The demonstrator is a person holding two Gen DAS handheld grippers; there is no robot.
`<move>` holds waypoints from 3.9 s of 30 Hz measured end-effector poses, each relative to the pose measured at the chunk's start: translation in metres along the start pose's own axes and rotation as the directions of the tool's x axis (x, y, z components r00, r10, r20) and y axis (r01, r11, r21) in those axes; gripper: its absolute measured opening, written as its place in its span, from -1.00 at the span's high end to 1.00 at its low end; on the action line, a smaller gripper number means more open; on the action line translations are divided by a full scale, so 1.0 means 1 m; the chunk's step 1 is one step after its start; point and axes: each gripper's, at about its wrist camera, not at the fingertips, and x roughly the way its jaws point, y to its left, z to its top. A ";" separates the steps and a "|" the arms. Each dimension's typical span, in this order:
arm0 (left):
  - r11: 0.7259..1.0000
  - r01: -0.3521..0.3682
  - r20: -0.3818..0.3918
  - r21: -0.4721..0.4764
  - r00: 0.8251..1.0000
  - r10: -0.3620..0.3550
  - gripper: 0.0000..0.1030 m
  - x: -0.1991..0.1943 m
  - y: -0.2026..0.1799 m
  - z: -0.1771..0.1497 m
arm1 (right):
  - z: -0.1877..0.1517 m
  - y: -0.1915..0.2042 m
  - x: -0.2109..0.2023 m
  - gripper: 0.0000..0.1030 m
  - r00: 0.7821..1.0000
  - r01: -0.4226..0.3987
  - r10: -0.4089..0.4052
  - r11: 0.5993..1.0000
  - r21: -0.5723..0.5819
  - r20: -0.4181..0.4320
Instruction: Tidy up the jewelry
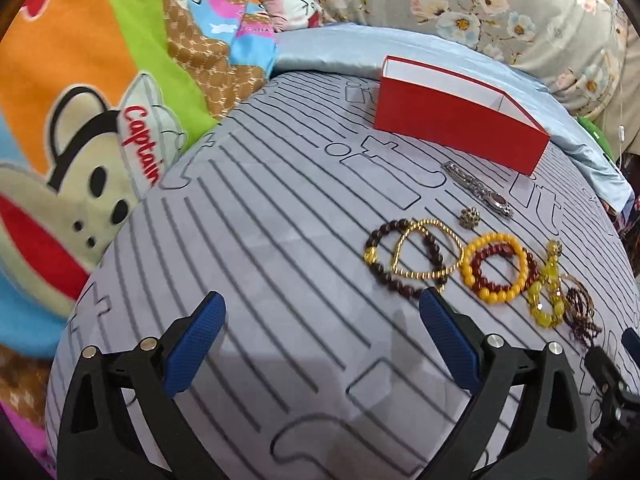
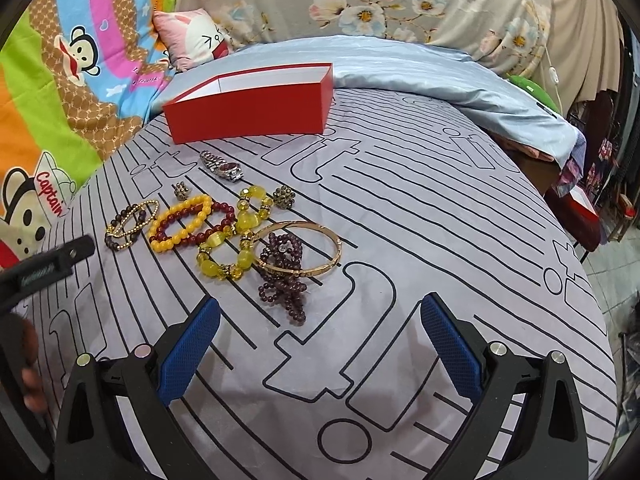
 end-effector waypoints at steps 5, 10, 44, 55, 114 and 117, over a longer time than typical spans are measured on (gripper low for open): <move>1.000 0.011 -0.032 0.012 0.999 -0.010 -0.32 0.023 -0.003 0.012 | 0.002 -0.005 0.001 -0.87 1.000 -0.012 0.012 1.000 0.026 -0.003; 0.999 0.021 -0.030 0.043 0.999 -0.020 -0.11 0.029 -0.013 0.013 | 0.003 -0.004 0.003 -0.87 1.000 -0.016 0.016 1.000 0.022 -0.011; 0.953 0.300 0.126 0.025 0.945 -0.301 0.83 -0.063 -0.018 0.024 | 0.003 -0.005 0.003 -0.85 0.999 -0.033 0.034 0.999 0.032 -0.025; 0.963 0.269 0.027 0.017 0.963 -0.269 0.83 -0.032 -0.022 -0.002 | 0.003 -0.008 0.003 -0.85 0.999 -0.039 0.040 0.998 0.038 -0.026; 0.905 0.425 0.002 -0.006 0.905 -0.425 0.93 -0.039 -0.055 -0.002 | 0.022 -0.008 0.022 -0.31 0.990 -0.117 0.120 0.992 0.042 -0.078; 0.908 0.418 -0.006 -0.005 0.908 -0.419 0.93 -0.037 -0.054 -0.005 | 0.023 -0.001 0.030 -0.31 0.990 -0.099 0.101 0.995 0.017 -0.097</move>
